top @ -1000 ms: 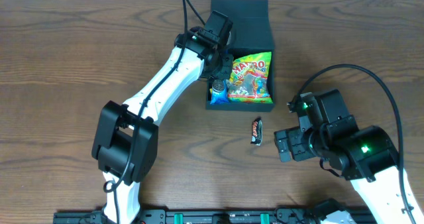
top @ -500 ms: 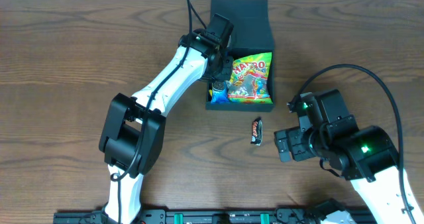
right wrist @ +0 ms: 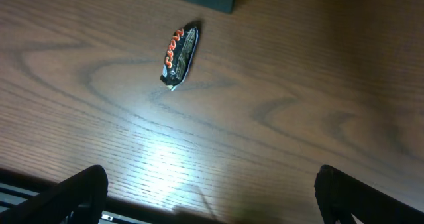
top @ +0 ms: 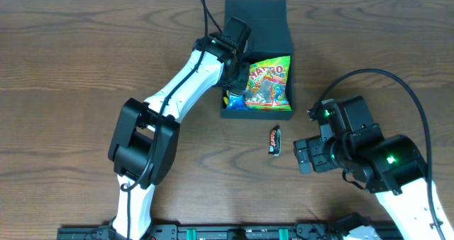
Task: Pack container
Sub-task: 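Lift the Oreo pack and lower it into the box's left side, then open the left gripper, release the Oreo pack and withdraw upward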
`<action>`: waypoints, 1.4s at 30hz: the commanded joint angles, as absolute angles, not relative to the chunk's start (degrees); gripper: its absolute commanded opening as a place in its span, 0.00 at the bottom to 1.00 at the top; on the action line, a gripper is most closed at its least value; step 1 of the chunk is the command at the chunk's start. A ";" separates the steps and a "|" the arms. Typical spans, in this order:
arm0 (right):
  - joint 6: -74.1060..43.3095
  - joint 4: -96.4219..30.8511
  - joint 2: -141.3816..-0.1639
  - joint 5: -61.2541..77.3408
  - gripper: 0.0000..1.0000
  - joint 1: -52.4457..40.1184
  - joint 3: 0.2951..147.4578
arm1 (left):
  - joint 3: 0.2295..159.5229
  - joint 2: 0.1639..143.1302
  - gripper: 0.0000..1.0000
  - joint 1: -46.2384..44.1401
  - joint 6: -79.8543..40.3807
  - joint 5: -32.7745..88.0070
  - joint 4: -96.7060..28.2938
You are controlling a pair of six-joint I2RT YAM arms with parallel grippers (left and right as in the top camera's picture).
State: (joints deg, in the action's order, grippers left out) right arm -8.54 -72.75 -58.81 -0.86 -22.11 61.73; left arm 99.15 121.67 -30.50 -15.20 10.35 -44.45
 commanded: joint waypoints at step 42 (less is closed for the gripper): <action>-9.15 -72.64 -58.39 -0.62 0.99 -22.92 61.71 | 106.02 119.59 0.95 -37.52 -16.93 15.16 -38.79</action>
State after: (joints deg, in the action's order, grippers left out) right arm -8.54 -72.75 -58.81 -0.86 -22.11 61.73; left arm 104.84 118.72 -38.06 -16.53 15.25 -39.48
